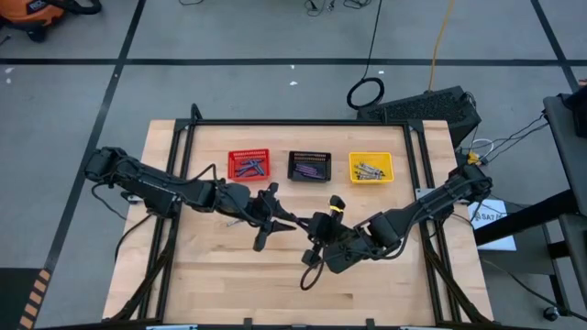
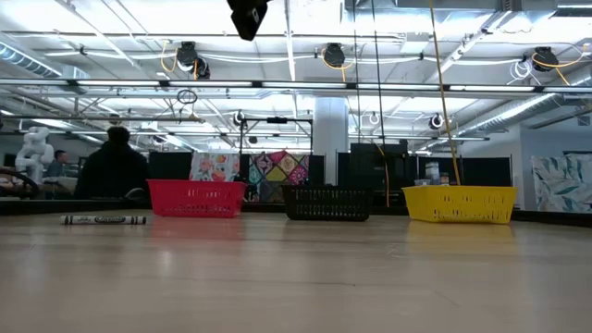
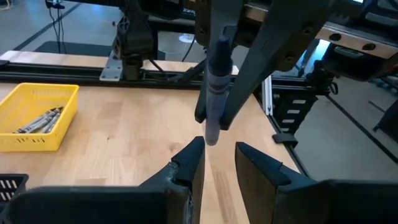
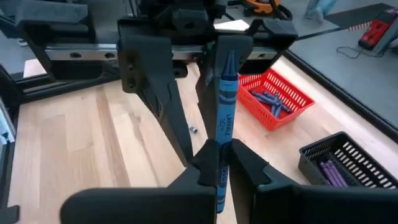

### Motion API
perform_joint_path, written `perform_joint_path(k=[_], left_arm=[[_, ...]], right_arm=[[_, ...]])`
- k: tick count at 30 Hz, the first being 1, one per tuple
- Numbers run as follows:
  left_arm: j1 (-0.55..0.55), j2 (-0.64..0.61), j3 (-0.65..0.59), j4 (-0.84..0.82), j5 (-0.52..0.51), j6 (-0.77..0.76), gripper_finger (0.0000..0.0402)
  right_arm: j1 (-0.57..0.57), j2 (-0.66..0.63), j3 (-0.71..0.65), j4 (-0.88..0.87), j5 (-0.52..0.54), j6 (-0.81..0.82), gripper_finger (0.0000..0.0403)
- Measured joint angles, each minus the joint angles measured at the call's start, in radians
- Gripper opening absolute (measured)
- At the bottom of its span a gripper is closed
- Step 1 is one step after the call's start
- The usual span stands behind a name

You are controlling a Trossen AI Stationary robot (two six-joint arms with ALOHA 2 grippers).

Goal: Sort crayons
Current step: Put the blue crayon into the red bin

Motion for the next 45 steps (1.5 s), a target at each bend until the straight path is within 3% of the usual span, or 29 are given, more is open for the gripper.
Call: perform_joint_path(k=[23, 32, 45], left_arm=[[0.000, 0.000, 0.000, 0.108, 0.006, 0.009, 0.0093], [0.000, -0.002, 0.002, 0.188, 0.079, 0.009, 0.0093], [0.000, -0.001, 0.002, 0.140, 0.092, 0.006, 0.0093]], right_arm=[[0.012, -0.002, 0.001, -0.003, -0.046, 0.013, 0.0000], [0.037, 0.007, 0.000, -0.007, -0.061, 0.022, 0.0000], [0.042, 0.007, 0.000, 0.023, -0.049, -0.001, 0.0000]])
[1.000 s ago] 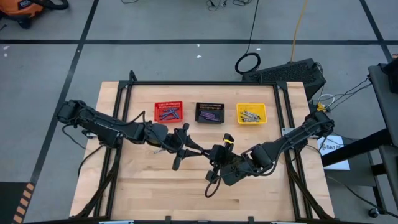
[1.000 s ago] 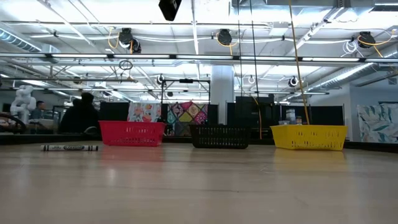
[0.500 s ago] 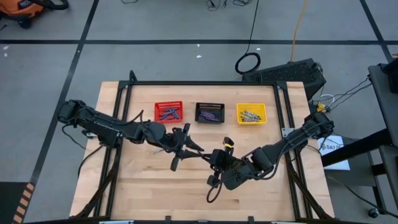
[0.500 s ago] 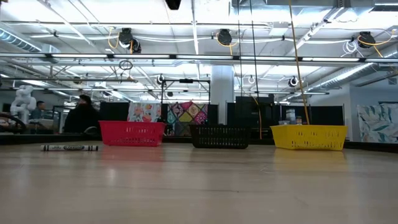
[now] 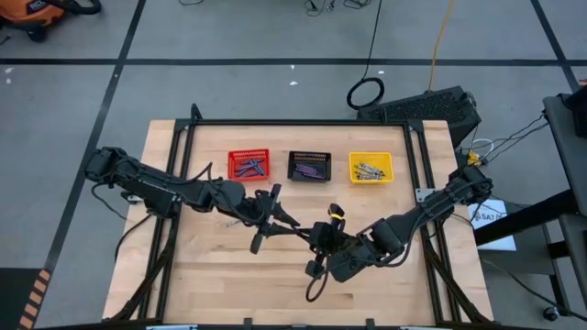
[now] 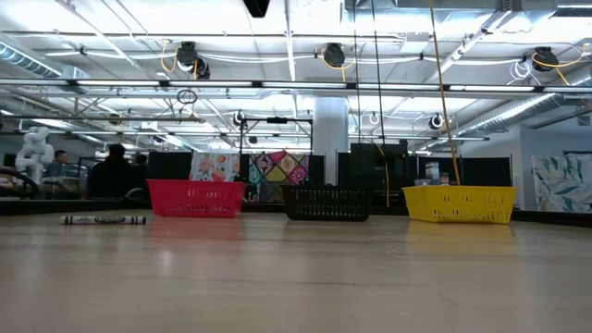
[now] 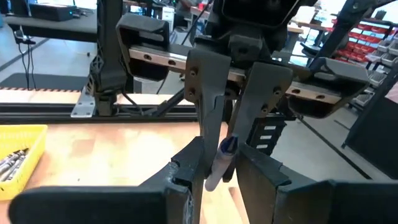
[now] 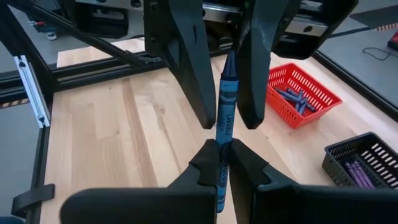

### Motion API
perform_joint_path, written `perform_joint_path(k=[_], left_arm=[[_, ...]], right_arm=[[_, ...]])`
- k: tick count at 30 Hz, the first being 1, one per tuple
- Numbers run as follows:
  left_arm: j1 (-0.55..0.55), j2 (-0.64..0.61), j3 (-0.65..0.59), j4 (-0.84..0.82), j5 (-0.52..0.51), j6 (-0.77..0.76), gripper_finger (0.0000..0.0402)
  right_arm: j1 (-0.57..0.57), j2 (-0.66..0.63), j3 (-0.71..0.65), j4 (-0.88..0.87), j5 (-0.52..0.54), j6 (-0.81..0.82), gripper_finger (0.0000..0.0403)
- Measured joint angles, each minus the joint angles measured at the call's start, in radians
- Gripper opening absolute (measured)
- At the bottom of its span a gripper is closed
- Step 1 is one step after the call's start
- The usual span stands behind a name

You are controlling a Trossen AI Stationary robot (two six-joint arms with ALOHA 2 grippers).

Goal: Sort crayons
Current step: Put the blue crayon into the red bin

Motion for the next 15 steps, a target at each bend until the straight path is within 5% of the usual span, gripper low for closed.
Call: perform_joint_path(k=[8, 15], left_arm=[[0.000, 0.000, 0.000, -0.001, -0.009, 0.056, 0.0084], [-0.001, 0.000, 0.000, -0.005, -0.008, 0.148, 0.0011]], right_arm=[[-0.003, 0.000, 0.000, 0.008, 0.002, -0.020, 0.0000], [-0.004, 0.000, 0.000, 0.035, 0.003, -0.067, 0.0000]])
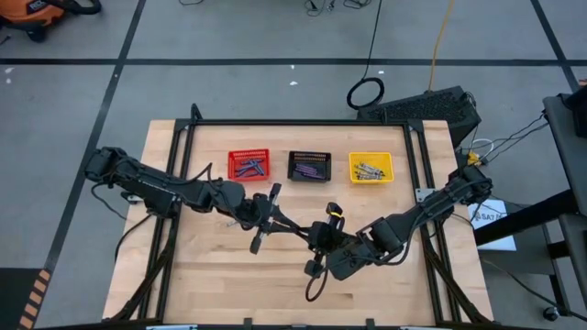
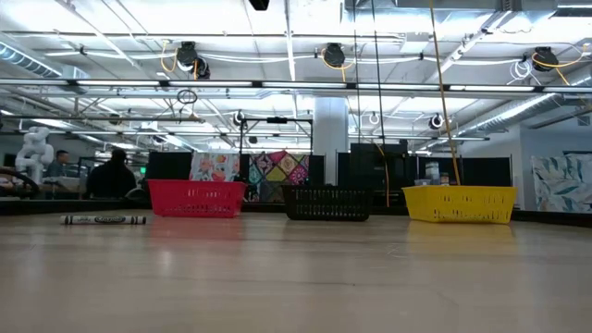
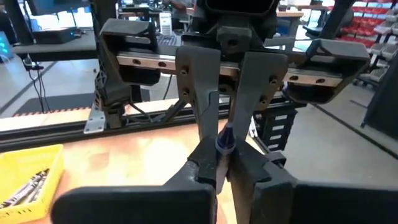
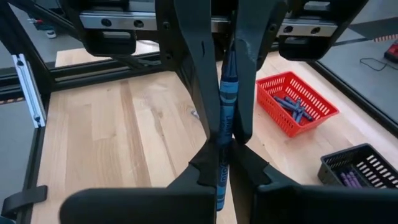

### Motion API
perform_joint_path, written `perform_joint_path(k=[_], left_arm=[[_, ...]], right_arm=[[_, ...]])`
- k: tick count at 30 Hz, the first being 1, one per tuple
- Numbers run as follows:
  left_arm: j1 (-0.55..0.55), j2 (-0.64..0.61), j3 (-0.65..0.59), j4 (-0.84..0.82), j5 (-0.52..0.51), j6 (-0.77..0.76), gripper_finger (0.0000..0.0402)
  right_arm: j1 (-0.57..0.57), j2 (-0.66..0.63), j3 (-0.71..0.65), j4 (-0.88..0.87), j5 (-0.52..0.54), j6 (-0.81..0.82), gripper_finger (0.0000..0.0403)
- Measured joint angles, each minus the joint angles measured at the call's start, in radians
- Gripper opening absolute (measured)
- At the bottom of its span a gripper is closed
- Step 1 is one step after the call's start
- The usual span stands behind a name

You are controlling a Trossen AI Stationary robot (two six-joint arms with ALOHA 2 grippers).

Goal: Sort crayons
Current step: Put the blue crayon into the red bin

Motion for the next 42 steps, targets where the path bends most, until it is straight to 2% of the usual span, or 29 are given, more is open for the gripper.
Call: perform_joint_path(k=[8, 18, 22, 28, 32, 37, 42], left_arm=[[0.005, -0.001, 0.001, -0.060, -0.060, 0.052, 0.0014], [0.074, -0.001, -0.002, -0.193, -0.139, 0.108, 0.0014], [0.133, 0.000, -0.002, -0.373, -0.216, 0.158, 0.0014], [0.233, 0.000, -0.002, -0.657, -0.272, 0.165, 0.0014], [0.295, 0.000, -0.002, -0.728, -0.346, 0.199, 0.0014], [0.387, 0.000, -0.002, -0.796, -0.360, 0.268, 0.0013], [0.494, 0.000, -0.002, -0.887, -0.378, 0.270, 0.0013]], right_arm=[[-0.007, 0.000, -0.002, -0.033, 0.001, 0.021, 0.0019], [-0.031, -0.001, 0.000, -0.135, 0.002, 0.178, 0.0067], [-0.031, -0.001, 0.000, -0.151, 0.001, 0.185, 0.0080], [-0.031, 0.020, 0.000, -0.179, 0.001, 0.185, 0.0084], [-0.039, 0.053, 0.000, -0.193, 0.000, 0.183, 0.0084], [-0.053, 0.093, 0.000, -0.234, 0.000, 0.185, 0.0084], [-0.067, 0.119, 0.000, -0.278, 0.003, 0.246, 0.0084]])
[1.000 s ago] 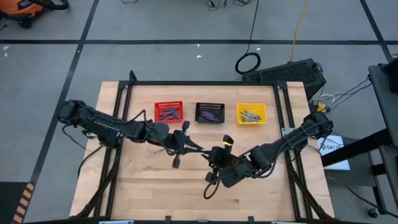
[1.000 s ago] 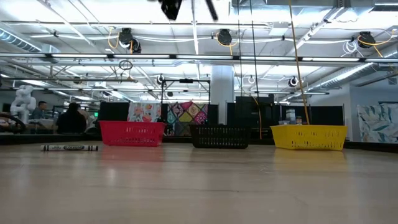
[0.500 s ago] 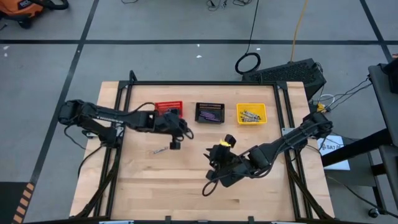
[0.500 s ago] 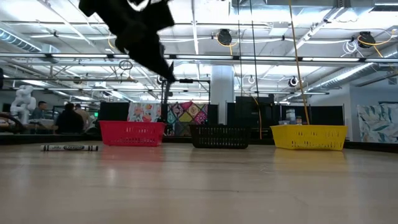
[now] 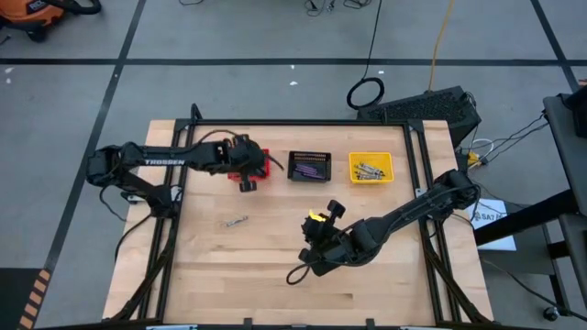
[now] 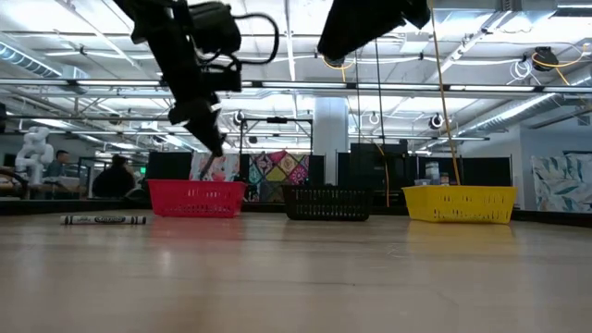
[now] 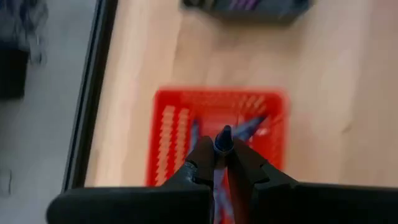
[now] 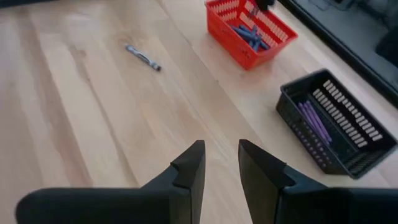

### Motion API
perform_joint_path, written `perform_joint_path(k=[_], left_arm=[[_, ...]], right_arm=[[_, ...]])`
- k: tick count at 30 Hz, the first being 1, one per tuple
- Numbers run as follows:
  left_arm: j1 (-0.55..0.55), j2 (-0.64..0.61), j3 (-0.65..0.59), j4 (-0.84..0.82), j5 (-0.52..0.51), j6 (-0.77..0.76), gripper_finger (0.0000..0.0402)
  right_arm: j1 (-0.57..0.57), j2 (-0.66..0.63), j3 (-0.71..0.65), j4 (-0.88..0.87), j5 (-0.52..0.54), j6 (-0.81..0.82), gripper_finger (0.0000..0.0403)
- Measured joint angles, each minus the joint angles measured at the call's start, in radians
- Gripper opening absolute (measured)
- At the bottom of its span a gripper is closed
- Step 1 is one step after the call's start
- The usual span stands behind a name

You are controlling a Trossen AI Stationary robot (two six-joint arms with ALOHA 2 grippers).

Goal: Sort crayons
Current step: Put the blue crayon into the red bin, then put the black crayon into the yellow bin

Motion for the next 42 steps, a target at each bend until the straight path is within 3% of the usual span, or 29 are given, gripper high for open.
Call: perform_joint_path(k=[9, 24, 32, 42], left_arm=[[0.118, 0.040, 0.000, -0.140, 0.016, 0.014, 0.0016], [0.124, 0.070, 0.002, -0.150, 0.031, 0.022, 0.0086], [0.054, 0.052, 0.022, -0.229, 0.056, -0.045, 0.0090], [-0.128, -0.025, 0.060, -0.369, 0.279, -0.254, 0.0091]], right_arm=[[-0.012, 0.005, 0.000, -0.037, 0.003, 0.045, 0.0084], [-0.012, 0.005, 0.000, -0.037, 0.003, 0.047, 0.0084], [-0.012, 0.005, 0.000, -0.051, 0.003, 0.043, 0.0084], [-0.011, 0.005, 0.000, -0.066, 0.003, 0.043, 0.0084]])
